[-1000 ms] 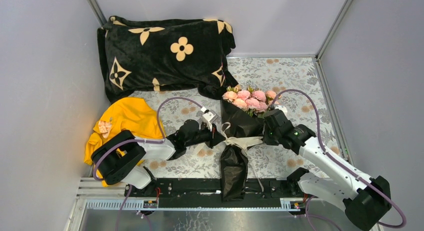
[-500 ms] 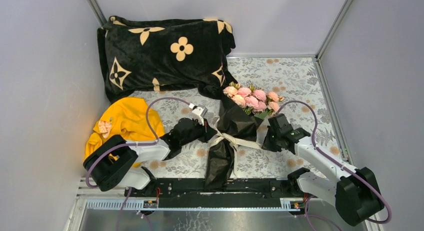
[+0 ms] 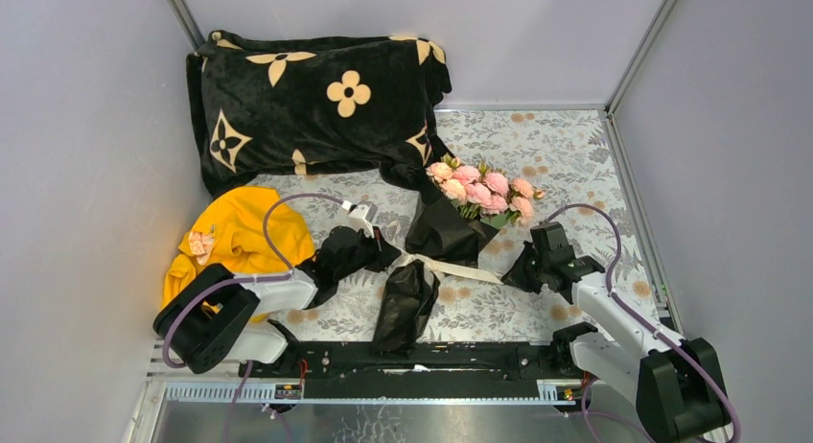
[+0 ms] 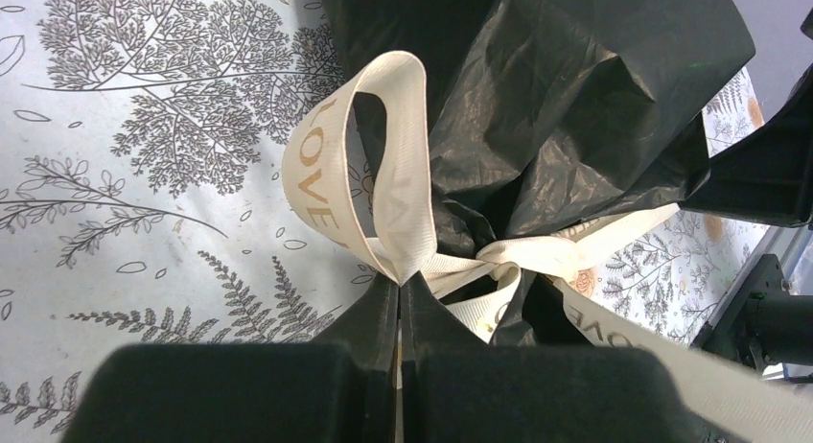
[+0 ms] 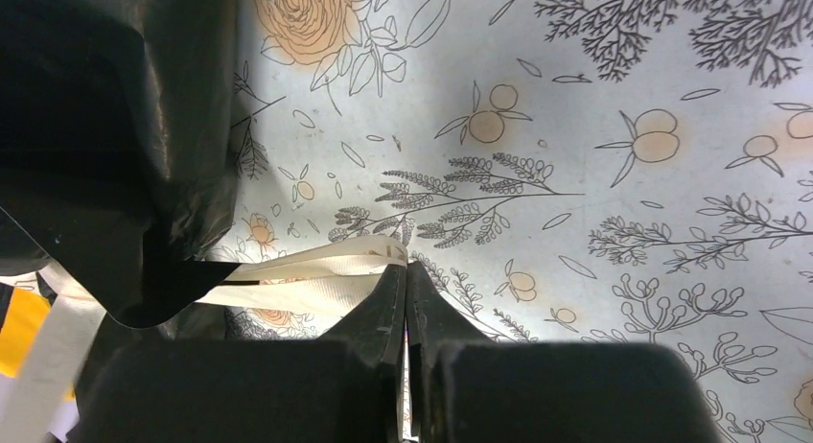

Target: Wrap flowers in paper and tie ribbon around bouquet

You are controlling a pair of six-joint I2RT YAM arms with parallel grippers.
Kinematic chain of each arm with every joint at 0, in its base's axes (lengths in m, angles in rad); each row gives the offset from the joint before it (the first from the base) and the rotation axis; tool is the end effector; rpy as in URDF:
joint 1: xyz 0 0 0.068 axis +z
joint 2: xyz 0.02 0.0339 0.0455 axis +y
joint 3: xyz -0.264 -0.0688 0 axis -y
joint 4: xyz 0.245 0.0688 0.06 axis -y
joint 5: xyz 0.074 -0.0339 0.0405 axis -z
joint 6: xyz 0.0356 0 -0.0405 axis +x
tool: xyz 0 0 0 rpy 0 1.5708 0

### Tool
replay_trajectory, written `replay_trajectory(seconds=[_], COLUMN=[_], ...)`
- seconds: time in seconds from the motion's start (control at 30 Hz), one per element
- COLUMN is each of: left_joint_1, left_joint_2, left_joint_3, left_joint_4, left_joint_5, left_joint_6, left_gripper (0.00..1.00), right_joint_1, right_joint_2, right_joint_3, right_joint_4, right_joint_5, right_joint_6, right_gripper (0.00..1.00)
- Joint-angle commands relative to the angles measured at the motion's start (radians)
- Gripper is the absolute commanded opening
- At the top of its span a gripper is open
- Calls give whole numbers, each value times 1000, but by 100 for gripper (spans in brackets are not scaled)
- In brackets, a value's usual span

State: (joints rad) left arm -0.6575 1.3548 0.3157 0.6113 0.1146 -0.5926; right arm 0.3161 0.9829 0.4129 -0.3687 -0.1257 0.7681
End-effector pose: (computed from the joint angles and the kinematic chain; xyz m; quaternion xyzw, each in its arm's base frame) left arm 0.1866 -0.1492 0.1452 0.0582 0.8383 -0.3550 0.4097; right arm 0.1667 0.0592 0.1633 0.1935 0.9288 0.2112 0.2349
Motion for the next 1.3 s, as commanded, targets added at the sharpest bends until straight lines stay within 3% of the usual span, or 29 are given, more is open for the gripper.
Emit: replay_trajectory(seconds=[0.0,0.43,0.6,0.7,0.97,1.1,1.27], left_joint_1=[41,80,83,49,-74,-176,-161], left_joint_2=[-29,-37,-38,-18,44,77,29], left_joint_3=[-40,-57,-85,-98,-67,-36,-21], left_joint_4=[-52,-69,32,98,208,257,103], left_joint_5=[-82,-75,38,120,146,108,-34], left_joint_6=[17,78,69,73,67,39,78], left_gripper=[0,0,0,0,0,0,0], right_joint_1=[-38,-90,-91,-91,-89,-88,-89], right_joint_2=[-27,-18,9,38,112,88,64], right_joint_3=[-29,-28,-28,-15,64,135,119], right_joint_4=[-30,-44,-34,-22,0,-78,-75], right_joint_5=[45,49,12,-1,-59,-9,-40], right_joint_6=[-2,-35,-52,-71,-134,-170,-170], right_gripper=[0,0,0,0,0,2,2])
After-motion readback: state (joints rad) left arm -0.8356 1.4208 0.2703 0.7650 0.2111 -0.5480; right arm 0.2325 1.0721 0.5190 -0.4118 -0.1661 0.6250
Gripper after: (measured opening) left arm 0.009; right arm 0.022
